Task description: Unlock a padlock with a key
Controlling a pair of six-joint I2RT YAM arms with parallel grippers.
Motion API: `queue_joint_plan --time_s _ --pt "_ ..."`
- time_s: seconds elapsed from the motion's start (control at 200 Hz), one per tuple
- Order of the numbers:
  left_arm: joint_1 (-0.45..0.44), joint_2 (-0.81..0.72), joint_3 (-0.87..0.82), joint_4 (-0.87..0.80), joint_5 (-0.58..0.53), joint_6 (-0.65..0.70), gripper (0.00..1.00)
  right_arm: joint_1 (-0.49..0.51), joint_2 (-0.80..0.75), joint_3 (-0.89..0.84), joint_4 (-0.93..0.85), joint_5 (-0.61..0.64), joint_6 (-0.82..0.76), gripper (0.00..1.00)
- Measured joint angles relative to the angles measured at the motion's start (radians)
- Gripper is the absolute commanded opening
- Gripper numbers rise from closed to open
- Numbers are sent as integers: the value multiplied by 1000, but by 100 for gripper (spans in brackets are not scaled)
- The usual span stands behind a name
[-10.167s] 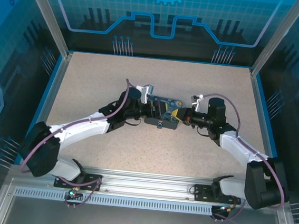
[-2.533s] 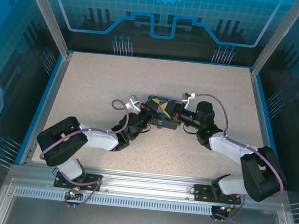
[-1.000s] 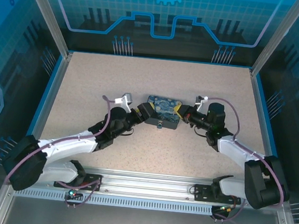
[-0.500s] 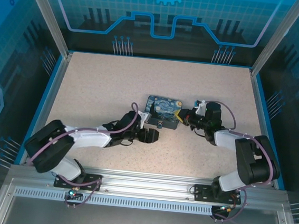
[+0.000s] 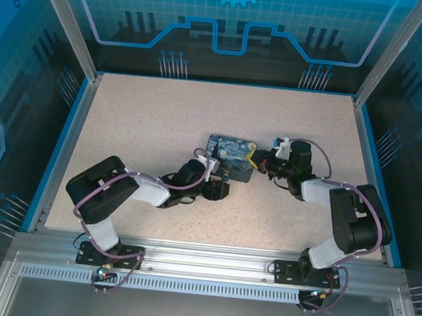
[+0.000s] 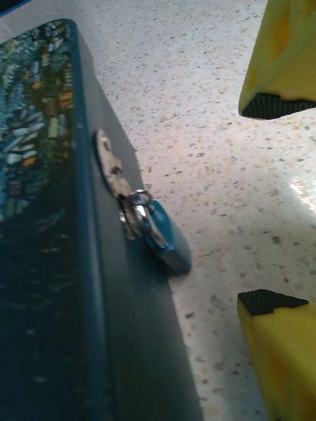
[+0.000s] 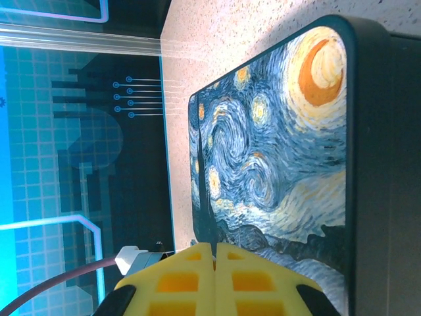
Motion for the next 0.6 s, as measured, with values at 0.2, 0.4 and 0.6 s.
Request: queue_joint_plan --time_s 0.2,0.4,0.6 --pt "-1 45 12 71 -50 12 70 0 23 16 1 -3 0 0" --pt "-10 80 50 73 -117 44 70 0 25 21 0 -3 0 0" --pt "-31 116 101 42 -170 79 70 0 25 33 0 -3 0 0"
